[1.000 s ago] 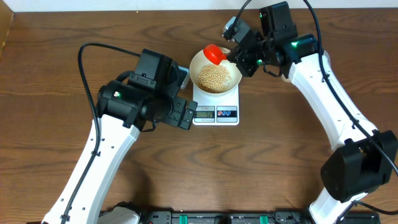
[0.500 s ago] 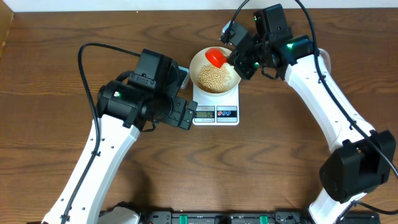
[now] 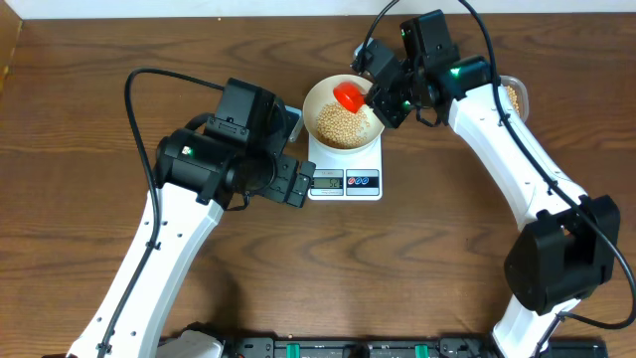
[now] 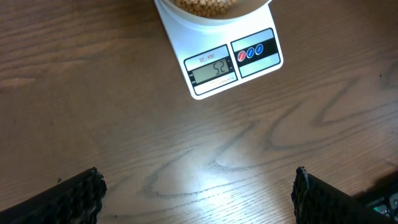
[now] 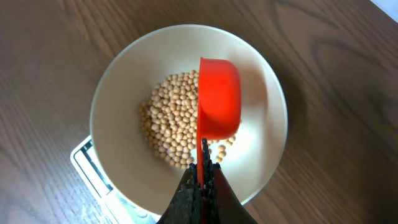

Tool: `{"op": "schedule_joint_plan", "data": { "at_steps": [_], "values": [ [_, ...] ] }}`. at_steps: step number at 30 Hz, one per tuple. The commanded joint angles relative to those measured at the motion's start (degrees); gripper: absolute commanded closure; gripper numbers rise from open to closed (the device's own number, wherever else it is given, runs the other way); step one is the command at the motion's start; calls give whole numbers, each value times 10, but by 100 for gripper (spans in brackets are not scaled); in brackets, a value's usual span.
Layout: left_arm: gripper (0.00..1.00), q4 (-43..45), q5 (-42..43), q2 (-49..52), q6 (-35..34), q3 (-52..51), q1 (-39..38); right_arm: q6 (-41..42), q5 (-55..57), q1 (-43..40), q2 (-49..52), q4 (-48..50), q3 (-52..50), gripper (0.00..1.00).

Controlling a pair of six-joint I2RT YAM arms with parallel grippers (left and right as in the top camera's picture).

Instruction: Scoop item into bowl and weigh 50g on scale

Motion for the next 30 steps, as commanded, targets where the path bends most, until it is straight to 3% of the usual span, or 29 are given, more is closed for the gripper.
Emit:
{"op": "schedule_joint_plan", "data": {
  "at_steps": [1,30],
  "values": [
    [2,-2,-6,-4,8,-5,0,17,19,10,8,2,4,99],
    [2,-2,-6,-4,8,-5,0,78,66,42,39,9,4,99]
  ]
}}
